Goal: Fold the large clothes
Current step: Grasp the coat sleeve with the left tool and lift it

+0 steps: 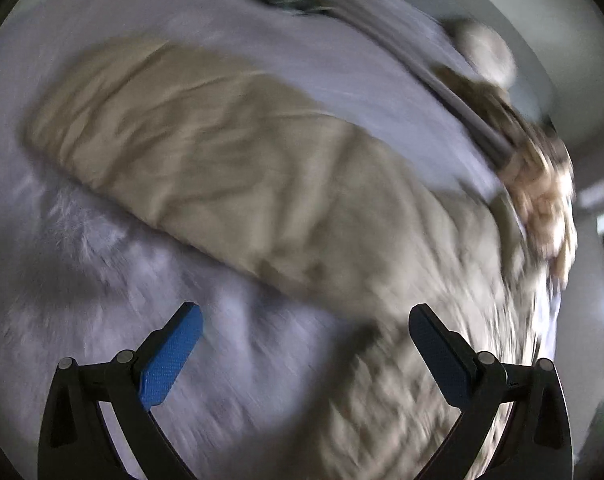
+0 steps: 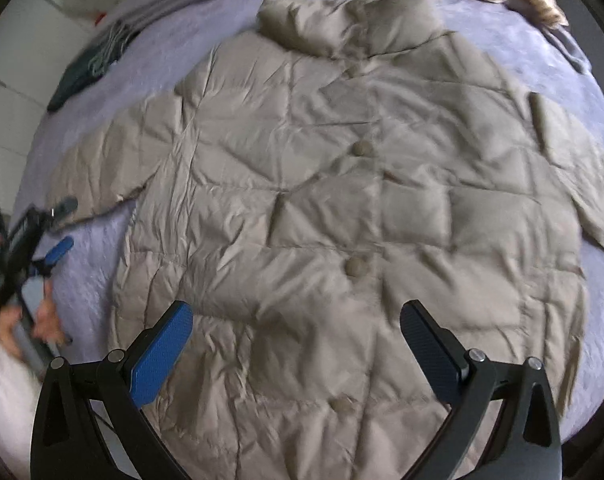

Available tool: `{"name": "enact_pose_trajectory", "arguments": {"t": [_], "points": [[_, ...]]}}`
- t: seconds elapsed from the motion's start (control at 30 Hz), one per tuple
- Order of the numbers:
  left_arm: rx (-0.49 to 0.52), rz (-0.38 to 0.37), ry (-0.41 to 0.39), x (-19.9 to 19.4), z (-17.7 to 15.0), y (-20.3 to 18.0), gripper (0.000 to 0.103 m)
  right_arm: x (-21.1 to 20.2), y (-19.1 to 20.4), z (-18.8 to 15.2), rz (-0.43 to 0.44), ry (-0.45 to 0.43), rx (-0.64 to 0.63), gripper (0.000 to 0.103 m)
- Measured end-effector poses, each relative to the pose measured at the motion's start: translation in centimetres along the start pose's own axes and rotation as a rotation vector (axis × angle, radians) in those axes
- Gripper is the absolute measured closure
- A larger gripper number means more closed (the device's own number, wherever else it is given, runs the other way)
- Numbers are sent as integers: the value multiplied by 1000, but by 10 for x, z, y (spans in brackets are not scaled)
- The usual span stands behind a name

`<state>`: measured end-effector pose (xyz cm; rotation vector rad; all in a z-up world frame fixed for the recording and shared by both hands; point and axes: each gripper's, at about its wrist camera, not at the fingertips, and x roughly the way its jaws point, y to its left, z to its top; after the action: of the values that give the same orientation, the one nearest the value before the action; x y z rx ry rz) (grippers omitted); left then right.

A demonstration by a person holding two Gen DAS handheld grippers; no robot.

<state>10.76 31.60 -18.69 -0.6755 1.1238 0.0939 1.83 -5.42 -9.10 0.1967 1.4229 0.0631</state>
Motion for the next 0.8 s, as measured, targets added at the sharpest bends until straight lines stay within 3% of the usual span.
{"name": "enact_pose_trajectory", "arguments": {"t": [0.1, 0.3, 0.37, 0.4, 0.43, 0.5, 0.53, 0.6, 0.67, 0.8], "points": [[-102, 7, -24, 18, 27, 36, 0, 22, 14, 8, 40, -13, -11, 0], [-139, 47, -144, 29, 81, 61, 1, 58, 39, 45, 131, -47, 10, 0], [-164, 67, -176, 34, 94, 65, 8, 69, 51, 59, 163, -69, 7, 0], [-173, 71, -187, 37, 102, 66, 29, 73, 57, 66, 183, -77, 9, 0], [-167, 66, -189, 41, 110, 70, 58, 78, 64, 74, 211, -89, 13, 0], [-136, 0, -177, 43, 118, 70, 95, 85, 76, 88, 265, -115, 25, 0], [-124, 0, -182, 39, 121, 67, 95, 87, 80, 93, 289, -127, 33, 0], [-16, 62, -235, 21, 121, 49, 95, 94, 89, 102, 339, -149, 66, 19], [81, 90, -280, 0, 120, 32, 95, 109, 96, 111, 392, -125, 110, 91], [218, 45, -340, -37, 116, -7, 95, 142, 113, 115, 495, -69, 156, 95]]}}
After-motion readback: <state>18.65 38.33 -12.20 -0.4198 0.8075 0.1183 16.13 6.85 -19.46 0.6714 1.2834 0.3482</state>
